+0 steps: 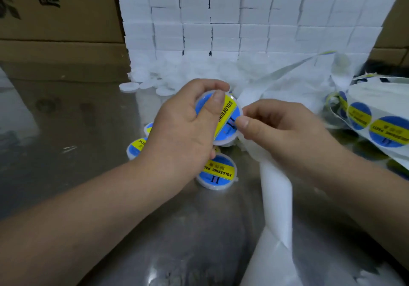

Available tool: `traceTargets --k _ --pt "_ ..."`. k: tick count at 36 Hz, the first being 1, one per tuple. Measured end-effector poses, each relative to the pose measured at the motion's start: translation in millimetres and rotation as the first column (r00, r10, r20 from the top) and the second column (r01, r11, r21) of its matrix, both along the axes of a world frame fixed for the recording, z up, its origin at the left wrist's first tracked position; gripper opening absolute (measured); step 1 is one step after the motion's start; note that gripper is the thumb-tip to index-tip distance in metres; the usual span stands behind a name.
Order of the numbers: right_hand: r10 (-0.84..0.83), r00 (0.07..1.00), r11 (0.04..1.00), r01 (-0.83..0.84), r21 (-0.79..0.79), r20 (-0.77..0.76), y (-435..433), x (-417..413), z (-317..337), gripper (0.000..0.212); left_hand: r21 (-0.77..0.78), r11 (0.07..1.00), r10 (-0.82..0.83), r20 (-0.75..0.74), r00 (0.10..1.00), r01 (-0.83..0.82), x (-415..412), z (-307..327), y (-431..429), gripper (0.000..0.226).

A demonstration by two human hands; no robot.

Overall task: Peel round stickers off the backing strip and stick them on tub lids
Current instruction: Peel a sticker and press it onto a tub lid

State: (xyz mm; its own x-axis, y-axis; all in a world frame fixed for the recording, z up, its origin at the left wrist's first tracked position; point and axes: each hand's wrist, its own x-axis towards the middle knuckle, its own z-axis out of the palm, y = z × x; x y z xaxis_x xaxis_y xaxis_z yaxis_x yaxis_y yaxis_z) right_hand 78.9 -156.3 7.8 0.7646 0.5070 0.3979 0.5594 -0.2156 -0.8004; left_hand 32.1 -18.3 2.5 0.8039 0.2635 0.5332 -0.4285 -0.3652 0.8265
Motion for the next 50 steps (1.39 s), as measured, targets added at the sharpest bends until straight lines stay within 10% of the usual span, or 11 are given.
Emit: traceTargets --k 22,33,43,50 --pt "-0.046 0.997 0.999 0.047 -0.01 0.067 0 5 -4 0.032 0.237 0.96 0.147 0.014 0.989 -0.147 7 -3 8 0.025" --pt "-0.072 0.997 0.983 0.073 0.167 -0.012 -3 12 -3 0.054 0.556 0.798 0.464 -0.319 0.827 -0.233 32 -9 30 0.028" --pt "0.035 0.972 0.943 0.045 0.331 -0.232 -2 19 2 0.045 0.631 0.748 0.261 0.004 0.965 -0.205 18 -4 16 0.048" --pt "0.176 0.879 0.922 0.011 0.388 -0.443 0 19 3 0.028 0.442 0.875 0.178 0.087 0.98 -0.198 11 -7 16 0.028"
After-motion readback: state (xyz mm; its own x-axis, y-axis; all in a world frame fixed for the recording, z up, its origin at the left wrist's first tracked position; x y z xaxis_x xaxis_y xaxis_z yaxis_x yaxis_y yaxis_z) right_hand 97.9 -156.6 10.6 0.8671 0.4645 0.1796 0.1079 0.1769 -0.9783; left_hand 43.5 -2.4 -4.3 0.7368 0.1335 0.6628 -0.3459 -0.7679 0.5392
